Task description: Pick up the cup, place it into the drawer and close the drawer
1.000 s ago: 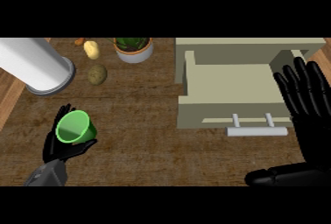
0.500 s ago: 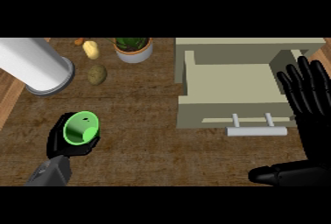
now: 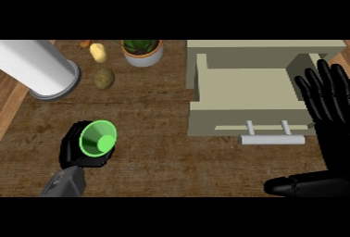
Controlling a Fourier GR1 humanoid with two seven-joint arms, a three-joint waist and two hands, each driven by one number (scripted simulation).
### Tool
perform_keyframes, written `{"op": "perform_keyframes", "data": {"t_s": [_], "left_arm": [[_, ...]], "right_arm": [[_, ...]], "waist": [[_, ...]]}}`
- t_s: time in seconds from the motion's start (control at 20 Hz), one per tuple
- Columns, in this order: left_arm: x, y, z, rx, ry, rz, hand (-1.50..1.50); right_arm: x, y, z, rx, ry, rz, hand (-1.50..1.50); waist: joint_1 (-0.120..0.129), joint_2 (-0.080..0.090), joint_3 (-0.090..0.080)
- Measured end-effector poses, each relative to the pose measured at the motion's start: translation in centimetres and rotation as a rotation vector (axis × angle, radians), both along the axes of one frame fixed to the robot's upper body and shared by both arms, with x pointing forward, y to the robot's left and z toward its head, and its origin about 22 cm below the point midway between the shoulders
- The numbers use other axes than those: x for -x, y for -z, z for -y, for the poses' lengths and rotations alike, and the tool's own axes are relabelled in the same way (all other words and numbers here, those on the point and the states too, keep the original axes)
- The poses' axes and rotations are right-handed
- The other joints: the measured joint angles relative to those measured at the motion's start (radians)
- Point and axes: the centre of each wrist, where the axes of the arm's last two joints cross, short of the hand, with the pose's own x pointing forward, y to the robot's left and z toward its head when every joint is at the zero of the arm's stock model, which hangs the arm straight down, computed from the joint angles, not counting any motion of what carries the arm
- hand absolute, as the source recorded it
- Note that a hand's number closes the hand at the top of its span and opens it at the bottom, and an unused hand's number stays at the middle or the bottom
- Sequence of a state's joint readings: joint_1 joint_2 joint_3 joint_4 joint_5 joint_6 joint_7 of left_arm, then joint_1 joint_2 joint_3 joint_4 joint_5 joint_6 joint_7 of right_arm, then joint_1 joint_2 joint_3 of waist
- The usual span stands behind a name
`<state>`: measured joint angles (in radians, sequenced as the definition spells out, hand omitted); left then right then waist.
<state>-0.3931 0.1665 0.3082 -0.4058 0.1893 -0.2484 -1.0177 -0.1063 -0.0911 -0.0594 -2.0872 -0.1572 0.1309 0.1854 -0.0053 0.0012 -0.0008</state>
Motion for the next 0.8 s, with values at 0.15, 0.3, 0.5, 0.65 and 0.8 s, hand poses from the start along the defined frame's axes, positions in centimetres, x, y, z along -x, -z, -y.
{"op": "perform_keyframes", "data": {"t_s": [0.15,0.3,0.5,0.65,0.8], "left_arm": [[-0.6,-0.5,1.2,0.007,0.018,0.048,1.50],[-1.6,-1.8,1.8,0.012,0.060,0.104,1.50],[-3.1,-4.4,3.0,-0.007,0.140,0.171,1.50],[-3.8,-6.6,4.7,-0.007,0.207,0.208,1.50],[-4.7,-9.9,6.4,0.000,0.254,0.243,1.50]], "right_arm": [[0.3,0.1,0.2,-0.006,0.006,-0.007,-1.50],[0.5,0.0,0.5,-0.009,0.017,-0.004,-1.50],[0.7,-0.1,0.1,0.001,0.017,-0.014,-1.50],[0.9,0.0,0.6,-0.002,0.014,-0.019,-1.50],[1.0,0.1,0.5,-0.006,0.016,-0.022,-1.50]], "waist": [[0.004,-0.002,0.001],[0.009,-0.005,0.001],[0.015,-0.007,0.002],[0.017,-0.008,0.002],[0.017,-0.008,0.002]]}}
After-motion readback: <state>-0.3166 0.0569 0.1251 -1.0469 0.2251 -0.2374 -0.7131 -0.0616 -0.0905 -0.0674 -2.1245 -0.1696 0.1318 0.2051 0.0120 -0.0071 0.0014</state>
